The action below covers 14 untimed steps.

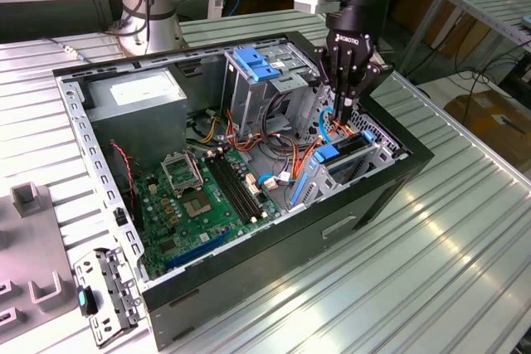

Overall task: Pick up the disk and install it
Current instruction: 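Insert the second disk wire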

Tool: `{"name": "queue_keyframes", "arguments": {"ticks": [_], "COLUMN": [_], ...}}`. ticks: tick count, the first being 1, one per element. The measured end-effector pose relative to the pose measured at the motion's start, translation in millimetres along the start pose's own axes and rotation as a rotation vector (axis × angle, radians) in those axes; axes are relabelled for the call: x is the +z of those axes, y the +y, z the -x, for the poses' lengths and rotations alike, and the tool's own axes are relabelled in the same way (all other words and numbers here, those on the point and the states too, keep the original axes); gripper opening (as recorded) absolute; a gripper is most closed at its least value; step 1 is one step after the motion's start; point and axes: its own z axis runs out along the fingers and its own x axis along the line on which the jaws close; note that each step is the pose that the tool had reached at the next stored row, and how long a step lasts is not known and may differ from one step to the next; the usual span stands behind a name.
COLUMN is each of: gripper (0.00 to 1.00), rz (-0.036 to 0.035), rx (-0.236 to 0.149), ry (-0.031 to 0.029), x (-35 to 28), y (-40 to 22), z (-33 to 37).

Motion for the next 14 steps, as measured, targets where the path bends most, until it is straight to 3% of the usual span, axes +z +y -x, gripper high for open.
{"name": "queue_keyframes", "arguments": {"ticks": [2, 7, 14], "gripper": [0.16, 0.16, 0.16], "rz": [-0.001, -0.0023, -0.0042], "rx": [-0.002, -0.005, -0.008], "ry": [-0.0002, -0.0002, -0.0001], "x": [1.5, 3.3, 3.7], "y": [1.6, 14.7, 26.9], "z": [-1.6, -3.5, -4.4]}}
